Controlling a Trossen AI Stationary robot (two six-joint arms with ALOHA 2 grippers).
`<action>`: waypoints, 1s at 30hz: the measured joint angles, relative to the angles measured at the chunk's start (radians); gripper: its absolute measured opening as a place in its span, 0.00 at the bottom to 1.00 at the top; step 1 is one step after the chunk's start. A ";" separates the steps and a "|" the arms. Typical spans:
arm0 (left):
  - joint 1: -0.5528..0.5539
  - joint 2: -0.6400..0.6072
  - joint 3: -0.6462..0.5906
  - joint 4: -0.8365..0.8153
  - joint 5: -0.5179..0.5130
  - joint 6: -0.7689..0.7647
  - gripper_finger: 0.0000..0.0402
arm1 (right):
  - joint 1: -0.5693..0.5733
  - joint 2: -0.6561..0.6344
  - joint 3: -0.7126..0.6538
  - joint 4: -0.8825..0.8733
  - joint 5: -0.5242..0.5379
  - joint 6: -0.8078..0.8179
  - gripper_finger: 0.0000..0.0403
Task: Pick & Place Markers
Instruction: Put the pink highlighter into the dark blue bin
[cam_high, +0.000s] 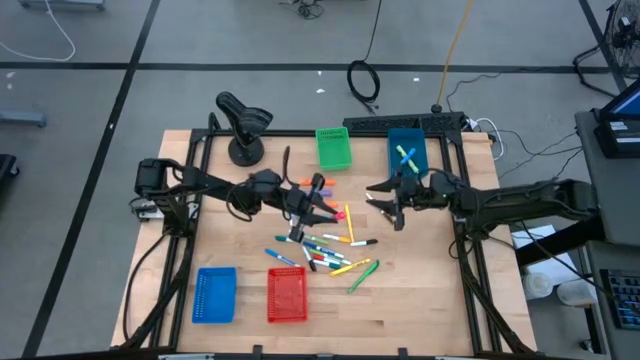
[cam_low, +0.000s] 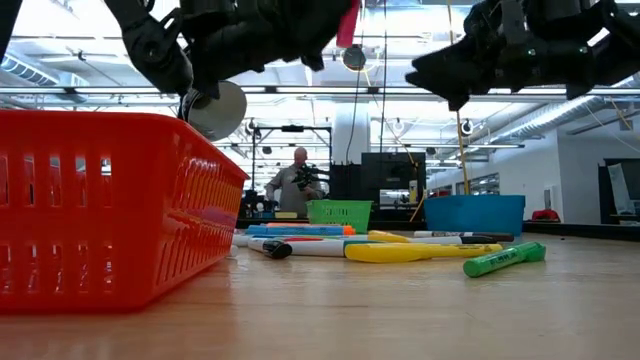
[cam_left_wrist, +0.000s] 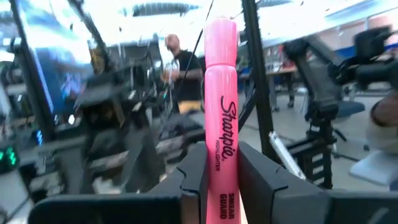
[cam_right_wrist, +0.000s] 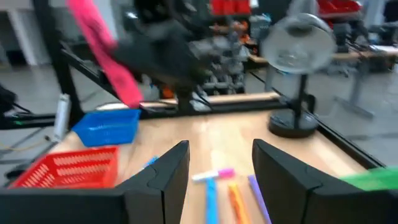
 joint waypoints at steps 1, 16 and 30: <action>0.000 0.000 0.000 -0.016 -0.010 0.000 0.16 | 0.018 0.026 0.000 0.046 0.000 -0.003 0.41; -0.008 0.000 0.002 -0.130 -0.086 0.014 0.16 | 0.230 0.265 0.122 0.286 0.006 -0.195 0.43; -0.053 -0.004 0.002 -0.143 -0.088 0.038 0.16 | 0.237 0.322 0.177 0.276 0.124 -0.209 0.68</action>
